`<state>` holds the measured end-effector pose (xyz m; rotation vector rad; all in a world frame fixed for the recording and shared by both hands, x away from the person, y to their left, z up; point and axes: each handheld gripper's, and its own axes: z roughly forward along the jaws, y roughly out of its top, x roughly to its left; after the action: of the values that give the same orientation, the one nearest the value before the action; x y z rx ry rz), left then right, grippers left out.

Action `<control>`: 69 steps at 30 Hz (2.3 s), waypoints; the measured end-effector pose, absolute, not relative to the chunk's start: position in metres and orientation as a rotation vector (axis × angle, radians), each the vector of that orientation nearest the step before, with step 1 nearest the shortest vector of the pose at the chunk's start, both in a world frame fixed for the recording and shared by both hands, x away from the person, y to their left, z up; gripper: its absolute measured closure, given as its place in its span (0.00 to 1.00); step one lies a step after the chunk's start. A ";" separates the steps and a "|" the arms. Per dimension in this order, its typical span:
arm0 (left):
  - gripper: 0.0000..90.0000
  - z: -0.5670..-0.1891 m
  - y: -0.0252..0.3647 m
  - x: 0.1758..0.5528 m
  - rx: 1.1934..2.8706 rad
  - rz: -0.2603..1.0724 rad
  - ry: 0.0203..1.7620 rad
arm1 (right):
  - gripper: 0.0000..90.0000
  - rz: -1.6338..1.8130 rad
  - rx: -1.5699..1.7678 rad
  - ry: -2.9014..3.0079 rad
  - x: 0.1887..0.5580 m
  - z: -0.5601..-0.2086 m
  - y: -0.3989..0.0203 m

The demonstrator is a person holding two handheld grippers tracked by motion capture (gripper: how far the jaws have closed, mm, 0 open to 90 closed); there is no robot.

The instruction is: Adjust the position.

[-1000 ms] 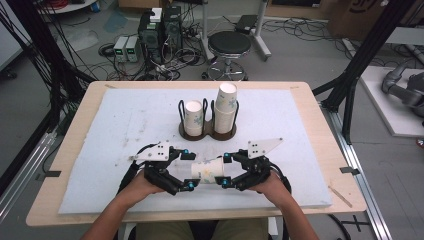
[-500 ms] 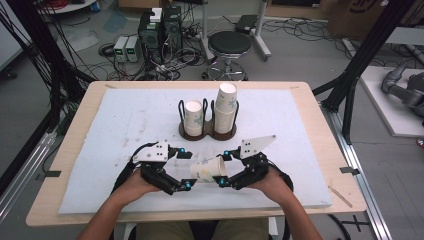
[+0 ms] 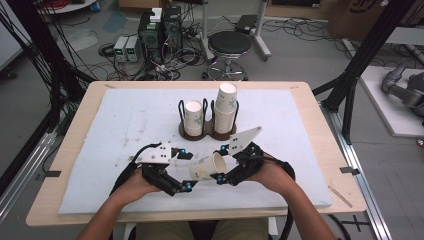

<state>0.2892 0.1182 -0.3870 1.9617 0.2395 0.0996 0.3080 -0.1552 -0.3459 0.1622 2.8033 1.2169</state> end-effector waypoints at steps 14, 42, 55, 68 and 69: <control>0.18 -0.388 0.111 0.289 2.069 0.140 0.213 | 0.32 0.926 0.009 2.887 0.310 -0.331 -0.124; 0.26 -0.392 0.095 0.295 2.145 0.069 0.195 | 0.32 0.741 -0.085 2.947 0.309 -0.328 -0.102; 0.37 -0.396 0.089 0.297 2.179 0.044 0.181 | 0.32 0.693 -0.107 2.967 0.308 -0.333 -0.097; 0.37 -0.400 0.088 0.298 2.177 0.039 0.188 | 0.29 0.737 -0.059 2.970 0.309 -0.338 -0.099; 0.37 -0.400 0.089 0.298 2.171 0.038 0.194 | 0.27 0.769 -0.042 2.965 0.309 -0.337 -0.101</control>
<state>0.2983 0.0889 -0.3996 2.1710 0.1944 0.0383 0.3090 -0.1006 -0.3374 -0.0424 2.9653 0.7691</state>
